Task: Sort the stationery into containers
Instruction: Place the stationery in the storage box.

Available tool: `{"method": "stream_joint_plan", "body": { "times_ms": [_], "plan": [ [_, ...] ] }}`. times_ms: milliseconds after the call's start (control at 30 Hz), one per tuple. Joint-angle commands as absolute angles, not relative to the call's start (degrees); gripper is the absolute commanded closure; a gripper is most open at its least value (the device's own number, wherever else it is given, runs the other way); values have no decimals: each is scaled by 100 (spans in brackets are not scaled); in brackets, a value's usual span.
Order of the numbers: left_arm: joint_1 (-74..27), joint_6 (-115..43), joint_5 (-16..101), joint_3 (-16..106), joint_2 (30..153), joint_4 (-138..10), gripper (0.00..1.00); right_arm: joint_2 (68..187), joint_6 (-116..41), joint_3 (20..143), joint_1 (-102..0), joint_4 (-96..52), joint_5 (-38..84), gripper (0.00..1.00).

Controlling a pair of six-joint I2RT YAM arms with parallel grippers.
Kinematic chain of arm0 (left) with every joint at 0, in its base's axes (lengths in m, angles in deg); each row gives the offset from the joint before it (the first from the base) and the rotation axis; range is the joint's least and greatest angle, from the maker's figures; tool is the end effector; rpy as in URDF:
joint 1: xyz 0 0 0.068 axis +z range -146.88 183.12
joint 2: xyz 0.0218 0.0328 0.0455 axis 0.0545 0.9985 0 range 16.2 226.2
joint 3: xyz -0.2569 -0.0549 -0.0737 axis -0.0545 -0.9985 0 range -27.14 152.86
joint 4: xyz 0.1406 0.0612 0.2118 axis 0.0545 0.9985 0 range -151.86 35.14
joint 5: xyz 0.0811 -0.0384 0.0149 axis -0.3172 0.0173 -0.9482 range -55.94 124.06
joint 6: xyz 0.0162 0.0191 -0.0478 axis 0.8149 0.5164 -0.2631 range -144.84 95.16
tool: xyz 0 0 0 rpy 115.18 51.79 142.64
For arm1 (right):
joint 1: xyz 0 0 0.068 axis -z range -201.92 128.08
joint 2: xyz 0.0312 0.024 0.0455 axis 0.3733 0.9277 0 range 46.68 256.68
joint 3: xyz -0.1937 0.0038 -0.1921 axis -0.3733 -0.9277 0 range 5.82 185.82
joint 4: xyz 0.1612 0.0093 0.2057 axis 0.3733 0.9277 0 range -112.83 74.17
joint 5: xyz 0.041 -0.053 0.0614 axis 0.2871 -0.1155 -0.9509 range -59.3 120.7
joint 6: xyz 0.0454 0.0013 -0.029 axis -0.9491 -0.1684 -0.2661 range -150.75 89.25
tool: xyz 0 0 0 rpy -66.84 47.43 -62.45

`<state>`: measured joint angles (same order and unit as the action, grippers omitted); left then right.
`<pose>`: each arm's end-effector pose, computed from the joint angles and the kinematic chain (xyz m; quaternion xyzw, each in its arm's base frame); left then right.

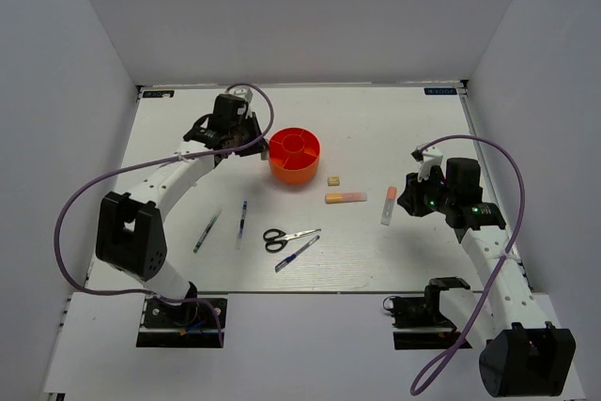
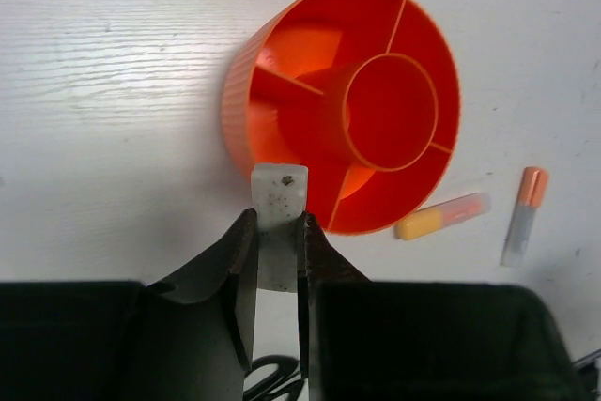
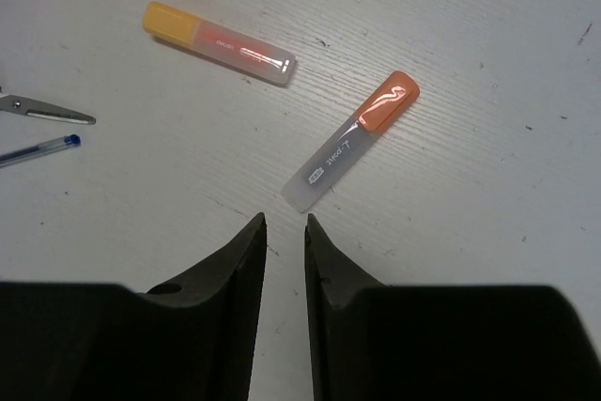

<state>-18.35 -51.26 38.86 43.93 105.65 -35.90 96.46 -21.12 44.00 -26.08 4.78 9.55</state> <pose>0.3220 -0.1299 0.2806 -0.0235 0.9207 -0.1926 0.3386 0.1832 0.0263 0.2568 -0.1847 0.8722 0.1455 0.4290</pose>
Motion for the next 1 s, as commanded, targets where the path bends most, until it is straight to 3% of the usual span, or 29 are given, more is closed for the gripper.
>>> {"method": "stream_joint_plan", "body": {
  "times_ms": [0,400,533,567,967],
  "plan": [
    [-1990,-5726,4048,4704,10769,-3856,97,9634,-2126,4625,-2622,441,987,74],
    [-2281,-6149,3538,4977,11341,-4094,93,9634,-2143,4643,-2622,450,1004,72],
    [-2298,-6132,3310,4994,11402,-4041,80,9617,-2134,4643,-2631,468,1004,71],
    [-2307,-6106,3266,4986,11402,-4006,72,9634,-2143,4643,-2622,459,987,71],
    [-2307,-6000,3081,5249,11429,-3760,52,9643,-2143,4652,-2622,485,995,67]
  ]
}}
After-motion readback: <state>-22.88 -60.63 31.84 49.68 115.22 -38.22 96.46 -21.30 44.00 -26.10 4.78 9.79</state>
